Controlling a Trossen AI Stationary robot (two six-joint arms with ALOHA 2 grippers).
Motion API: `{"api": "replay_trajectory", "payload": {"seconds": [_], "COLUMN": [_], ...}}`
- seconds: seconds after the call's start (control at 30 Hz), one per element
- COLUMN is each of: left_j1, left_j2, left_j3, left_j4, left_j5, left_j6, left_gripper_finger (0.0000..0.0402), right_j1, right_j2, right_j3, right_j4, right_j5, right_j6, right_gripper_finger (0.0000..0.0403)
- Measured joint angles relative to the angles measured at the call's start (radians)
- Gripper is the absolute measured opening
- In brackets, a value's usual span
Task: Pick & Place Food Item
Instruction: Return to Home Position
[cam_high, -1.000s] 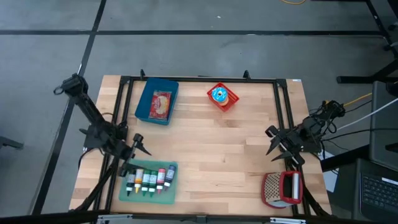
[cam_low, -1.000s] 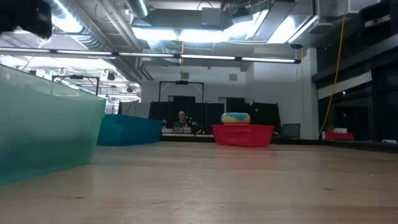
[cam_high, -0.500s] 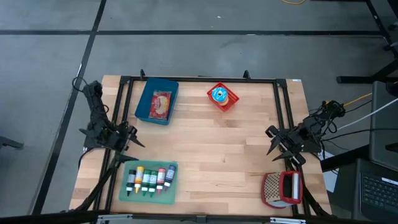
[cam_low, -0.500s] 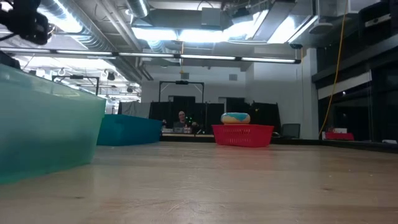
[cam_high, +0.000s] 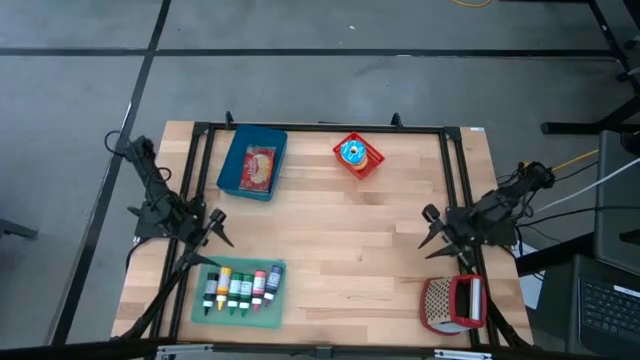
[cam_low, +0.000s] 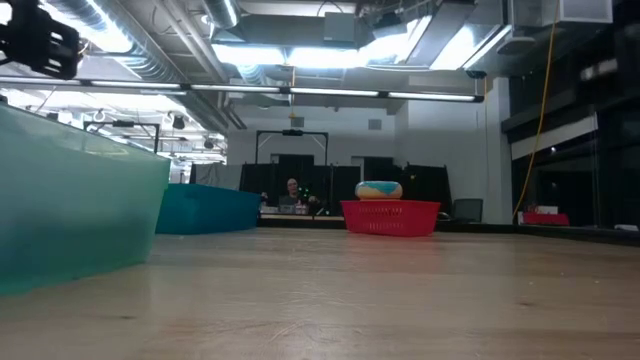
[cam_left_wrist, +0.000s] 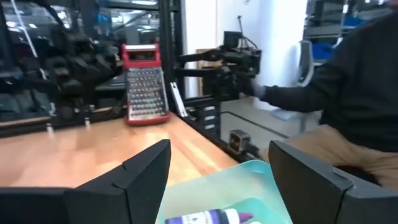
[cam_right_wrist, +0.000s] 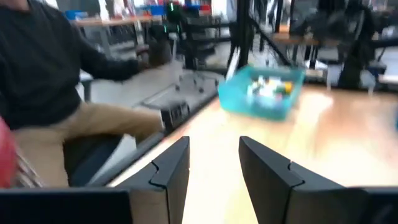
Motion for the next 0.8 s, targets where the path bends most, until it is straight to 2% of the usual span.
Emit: {"api": "replay_trajectory", "payload": {"seconds": [0.17,0.27,0.43,0.53,0.6,0.7,0.8], "left_j1": [0.042,0.055,0.056,0.057,0.057,0.057,0.057], "left_j2": [0.0,0.001,0.0,-0.001,-0.001,-0.001,0.0], "left_j3": [0.0,0.0,0.0,0.0,0.0,0.0,0.0], "left_j4": [0.002,0.0,-0.001,-0.001,-0.001,-0.001,-0.001], "left_j5": [-0.021,0.015,0.019,0.018,0.018,0.018,0.015], "left_j6": [0.029,0.015,0.019,0.031,0.024,0.005,-0.001], "left_gripper_finger": [0.0267,0.0267,0.0267,0.0267,0.0267,0.0267,0.0267], "right_j1": [-0.005,-0.009,-0.01,-0.012,-0.015,-0.015,-0.015], "right_j2": [0.0,0.0,0.0,0.0,0.0,0.0,0.0], "right_j3": [-0.043,-0.043,-0.111,-0.112,-0.112,-0.108,-0.108], "right_j4": [0.022,0.005,0.205,0.226,0.31,0.449,0.477], "right_j5": [0.033,0.007,-0.017,-0.019,-0.021,-0.116,-0.225], "right_j6": [-0.019,-0.002,0.029,0.03,0.052,0.047,0.008], "right_gripper_finger": [0.0142,0.0142,0.0142,0.0142,0.0142,0.0142,0.0142]}}
